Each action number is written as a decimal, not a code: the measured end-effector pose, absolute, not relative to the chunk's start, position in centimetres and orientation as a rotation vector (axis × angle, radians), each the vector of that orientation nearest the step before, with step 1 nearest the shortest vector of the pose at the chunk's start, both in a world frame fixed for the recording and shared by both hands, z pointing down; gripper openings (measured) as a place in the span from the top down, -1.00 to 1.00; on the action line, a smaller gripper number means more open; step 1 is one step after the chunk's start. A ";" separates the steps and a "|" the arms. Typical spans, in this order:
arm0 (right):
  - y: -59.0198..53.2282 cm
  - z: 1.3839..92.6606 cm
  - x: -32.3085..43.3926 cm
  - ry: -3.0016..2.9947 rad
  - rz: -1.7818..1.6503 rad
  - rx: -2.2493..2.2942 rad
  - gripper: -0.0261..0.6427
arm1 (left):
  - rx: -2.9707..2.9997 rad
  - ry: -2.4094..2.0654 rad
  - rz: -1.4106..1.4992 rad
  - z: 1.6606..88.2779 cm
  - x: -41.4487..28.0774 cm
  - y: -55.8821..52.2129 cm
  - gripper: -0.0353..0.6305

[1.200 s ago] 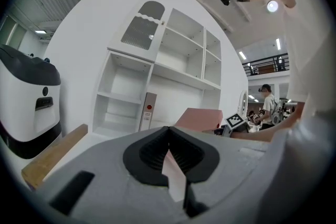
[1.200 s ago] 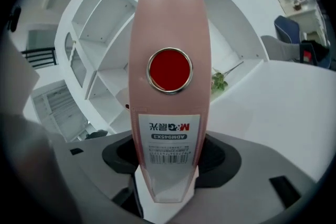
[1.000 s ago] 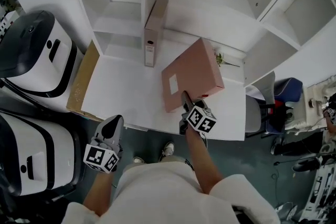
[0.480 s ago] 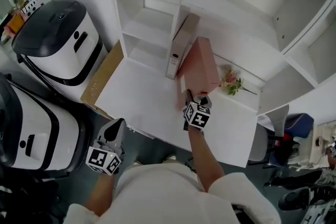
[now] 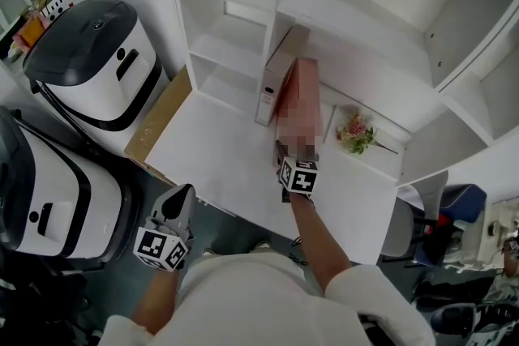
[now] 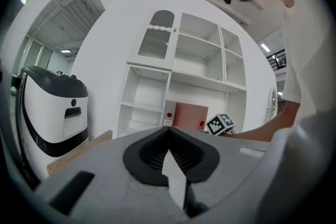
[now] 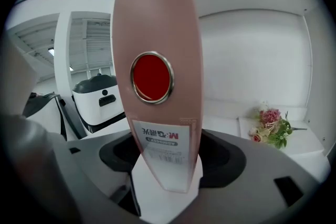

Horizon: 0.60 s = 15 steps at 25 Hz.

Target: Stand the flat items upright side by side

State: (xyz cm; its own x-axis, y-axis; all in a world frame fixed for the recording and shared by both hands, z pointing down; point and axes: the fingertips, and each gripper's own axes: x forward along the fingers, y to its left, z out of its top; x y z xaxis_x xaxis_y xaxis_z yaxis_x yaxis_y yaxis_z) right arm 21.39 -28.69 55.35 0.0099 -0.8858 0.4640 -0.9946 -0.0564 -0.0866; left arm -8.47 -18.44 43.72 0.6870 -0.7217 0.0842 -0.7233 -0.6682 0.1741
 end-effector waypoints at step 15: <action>-32.9 55.7 20.2 -2.072 0.580 1.739 -0.09 | 2.641 -1.233 0.023 45.1 -7.7 -17.1 0.85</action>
